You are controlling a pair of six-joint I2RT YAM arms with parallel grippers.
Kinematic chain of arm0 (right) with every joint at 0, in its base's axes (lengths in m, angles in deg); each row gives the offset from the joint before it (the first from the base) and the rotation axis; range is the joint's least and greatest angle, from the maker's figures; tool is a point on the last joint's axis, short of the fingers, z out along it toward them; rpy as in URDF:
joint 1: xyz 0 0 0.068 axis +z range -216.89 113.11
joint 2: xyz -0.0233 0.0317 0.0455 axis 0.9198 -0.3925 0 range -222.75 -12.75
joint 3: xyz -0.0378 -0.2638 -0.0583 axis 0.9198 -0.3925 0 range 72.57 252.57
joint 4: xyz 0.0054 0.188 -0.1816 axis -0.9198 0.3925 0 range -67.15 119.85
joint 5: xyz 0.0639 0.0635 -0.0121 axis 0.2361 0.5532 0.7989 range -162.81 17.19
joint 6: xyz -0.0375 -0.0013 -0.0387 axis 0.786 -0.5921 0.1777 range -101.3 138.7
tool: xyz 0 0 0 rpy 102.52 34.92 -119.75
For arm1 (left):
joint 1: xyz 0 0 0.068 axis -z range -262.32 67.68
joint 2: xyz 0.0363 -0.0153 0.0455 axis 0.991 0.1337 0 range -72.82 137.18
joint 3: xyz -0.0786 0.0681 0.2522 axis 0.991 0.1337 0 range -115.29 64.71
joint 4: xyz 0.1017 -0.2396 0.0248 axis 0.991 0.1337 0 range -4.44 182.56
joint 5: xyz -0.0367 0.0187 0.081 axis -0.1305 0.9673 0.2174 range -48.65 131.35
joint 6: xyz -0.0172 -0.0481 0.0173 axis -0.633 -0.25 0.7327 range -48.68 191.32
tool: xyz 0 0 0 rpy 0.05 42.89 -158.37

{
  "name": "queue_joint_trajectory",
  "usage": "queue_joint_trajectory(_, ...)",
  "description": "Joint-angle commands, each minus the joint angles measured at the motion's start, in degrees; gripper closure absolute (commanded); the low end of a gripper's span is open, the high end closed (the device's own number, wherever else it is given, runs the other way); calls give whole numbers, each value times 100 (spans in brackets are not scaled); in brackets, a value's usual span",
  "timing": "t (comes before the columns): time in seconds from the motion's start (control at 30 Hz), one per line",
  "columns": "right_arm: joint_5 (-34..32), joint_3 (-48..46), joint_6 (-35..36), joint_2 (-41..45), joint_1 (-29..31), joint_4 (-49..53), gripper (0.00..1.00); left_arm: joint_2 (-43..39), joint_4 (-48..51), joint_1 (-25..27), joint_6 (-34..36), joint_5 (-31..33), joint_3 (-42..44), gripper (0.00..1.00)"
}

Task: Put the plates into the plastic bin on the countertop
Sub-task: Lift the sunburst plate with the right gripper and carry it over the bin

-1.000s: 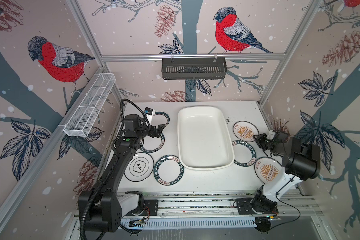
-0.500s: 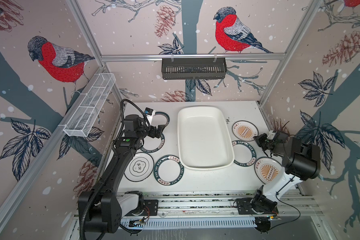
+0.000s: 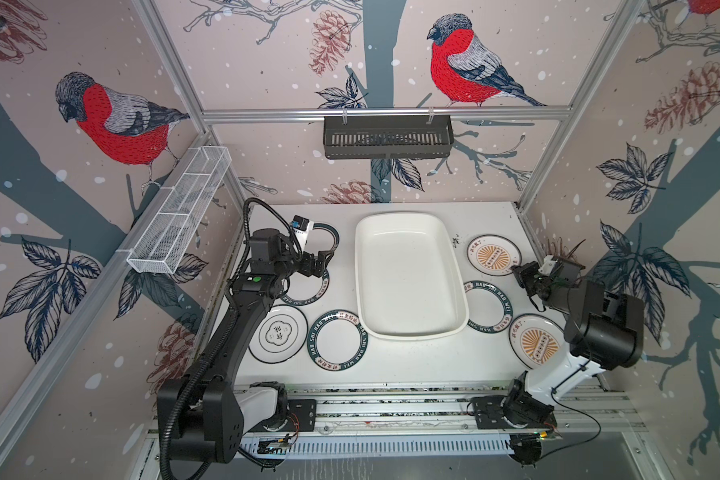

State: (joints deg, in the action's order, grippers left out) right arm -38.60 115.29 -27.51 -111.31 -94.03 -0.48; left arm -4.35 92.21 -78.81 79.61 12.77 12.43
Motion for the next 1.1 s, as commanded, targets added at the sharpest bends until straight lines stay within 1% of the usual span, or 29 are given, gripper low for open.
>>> queue_joint_trajectory(0.0, 85, 138, -288, 181, 24, -411, 99, -3, 34, 18, 26, -149, -80, 1)
queue_joint_trajectory(0.2, 78, 433, -309, 523, 225, -158, 99, -16, 177, 29, 150, -166, -147, 1)
queue_joint_trajectory(0.33, 31, 590, -258, 824, 447, 40, 99, -29, 313, 34, 453, -425, -237, 2)
queue_joint_trajectory(0.47, 6, 859, -232, 1063, 750, 315, 99, 17, 438, 45, 539, -515, -427, 2)
queue_joint_trajectory(0.57, -104, 1173, -55, 1204, 1170, 668, 99, 13, 595, 53, 630, -634, -459, 2)
queue_joint_trajectory(0.63, -168, 1414, 114, 1251, 1519, 900, 99, -31, 700, 52, 702, -826, -453, 2)
queue_joint_trajectory(0.77, -392, 1823, 351, 1189, 2239, 1238, 99, -128, 643, 54, 557, -741, -345, 2)
queue_joint_trajectory(0.93, -646, 2134, 438, 911, 3084, 1349, 99, -202, 809, 54, 595, -571, -405, 2)
queue_joint_trajectory(1.07, -786, 2091, 335, 565, 3636, 1096, 99, -293, 984, 53, 605, -528, -453, 2)
